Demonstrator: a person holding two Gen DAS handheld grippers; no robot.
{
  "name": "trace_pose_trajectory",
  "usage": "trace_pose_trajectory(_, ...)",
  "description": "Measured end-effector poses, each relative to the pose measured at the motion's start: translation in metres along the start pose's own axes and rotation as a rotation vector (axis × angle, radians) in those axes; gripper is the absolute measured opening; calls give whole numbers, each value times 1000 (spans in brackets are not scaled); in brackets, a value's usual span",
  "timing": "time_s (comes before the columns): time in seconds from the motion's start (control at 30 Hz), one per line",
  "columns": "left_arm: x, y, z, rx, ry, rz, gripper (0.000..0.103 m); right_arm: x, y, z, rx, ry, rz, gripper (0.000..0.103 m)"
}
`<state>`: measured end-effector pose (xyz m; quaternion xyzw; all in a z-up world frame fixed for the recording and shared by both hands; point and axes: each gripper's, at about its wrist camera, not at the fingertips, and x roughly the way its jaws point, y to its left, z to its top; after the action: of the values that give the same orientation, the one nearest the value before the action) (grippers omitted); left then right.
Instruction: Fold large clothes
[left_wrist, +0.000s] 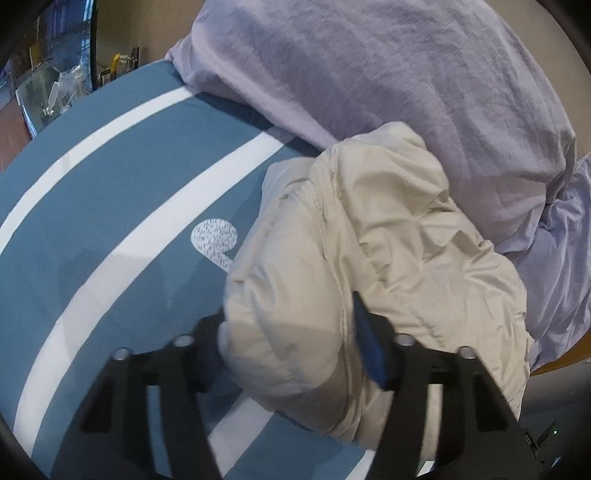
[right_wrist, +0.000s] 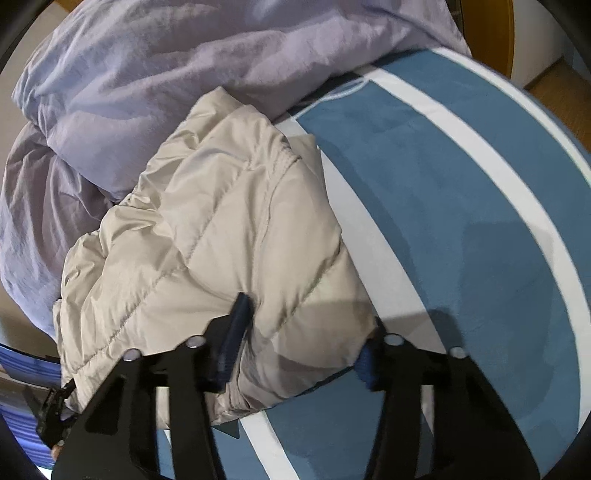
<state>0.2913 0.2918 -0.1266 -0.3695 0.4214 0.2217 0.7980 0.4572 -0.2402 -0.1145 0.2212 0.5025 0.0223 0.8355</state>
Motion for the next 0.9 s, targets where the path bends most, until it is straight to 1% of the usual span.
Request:
trace_pose_trajectory(0.07,-5,-1,0,14,-13,-14,40,-7,5,-3,-18,-19,-8,38)
trace_pose_trajectory(0.1,-9,-2,-1,25,-19,-22,37,-9,8,-4,-29,-29,-12,36)
trace_pose_trajectory(0.2,-18,-5,-4,50,-34,-31,32,-15,9,-5,-49,-46,-9,32)
trace_pose_trajectory(0.33,-32,-4,-11,81,-55,-22,31,-26,9,-15,-78,-49,2,31)
trace_pose_trajectory(0.43,-42,6,-17,82,-59,-15,31,-30,4,-31,-98,-39,13,31)
trace_pose_trajectory(0.67,-71,45,-39,51,-71,-2,31,-42,-4,-71,-132,-8,52,31)
trace_pose_trajectory(0.9,-108,86,-72,20,-84,12,31,-61,-7,-111,-158,32,98,31)
